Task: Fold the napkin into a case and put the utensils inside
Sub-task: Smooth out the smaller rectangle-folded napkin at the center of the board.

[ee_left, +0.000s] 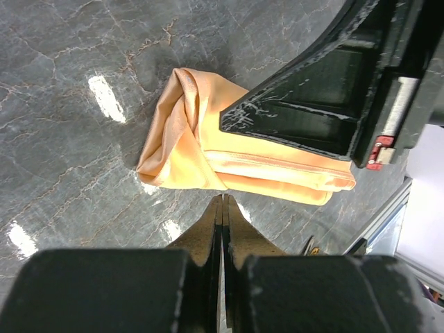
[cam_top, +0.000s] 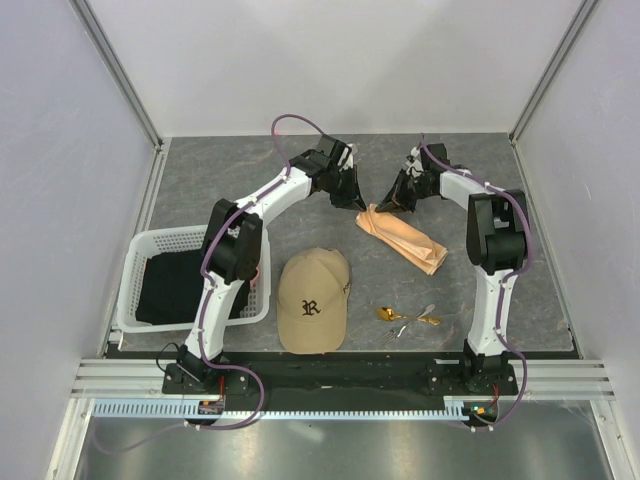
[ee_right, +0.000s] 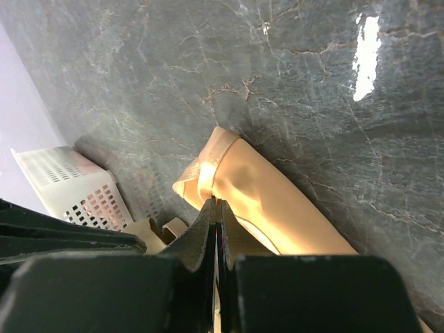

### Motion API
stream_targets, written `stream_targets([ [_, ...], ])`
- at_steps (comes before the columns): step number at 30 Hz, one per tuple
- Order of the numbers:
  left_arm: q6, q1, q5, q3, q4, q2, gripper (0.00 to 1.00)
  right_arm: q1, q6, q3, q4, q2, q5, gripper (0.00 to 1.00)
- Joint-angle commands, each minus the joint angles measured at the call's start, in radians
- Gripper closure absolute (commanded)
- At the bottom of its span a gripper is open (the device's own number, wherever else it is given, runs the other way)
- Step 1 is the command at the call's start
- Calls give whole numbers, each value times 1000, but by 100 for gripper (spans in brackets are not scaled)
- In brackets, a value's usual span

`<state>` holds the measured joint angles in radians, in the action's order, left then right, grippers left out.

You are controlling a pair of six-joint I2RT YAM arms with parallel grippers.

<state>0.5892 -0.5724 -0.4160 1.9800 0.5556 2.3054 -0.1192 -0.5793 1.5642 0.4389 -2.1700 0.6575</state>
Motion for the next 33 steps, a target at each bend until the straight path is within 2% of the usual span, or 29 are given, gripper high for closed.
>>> stream_targets([
  [1,-26,-3,-1,19,17,26,98,-17,1,13,1,-16,8,98],
  [10,-17,-30,-9,83,79,92,98,-34,2,-10,-5,-17,11,98],
  [21,-14,-41,-1,212,79,192,98,-68,-43,-104,-86,-11,31,99],
  [26,-8,-38,-12,226,81,232,98,-69,-48,-113,-95,-1,33,99],
  [29,-17,-37,-12,211,83,232,98,-63,-21,-73,-53,35,7,98],
  [33,-41,-30,-12,210,87,200,98,-59,84,54,163,67,-54,95],
])
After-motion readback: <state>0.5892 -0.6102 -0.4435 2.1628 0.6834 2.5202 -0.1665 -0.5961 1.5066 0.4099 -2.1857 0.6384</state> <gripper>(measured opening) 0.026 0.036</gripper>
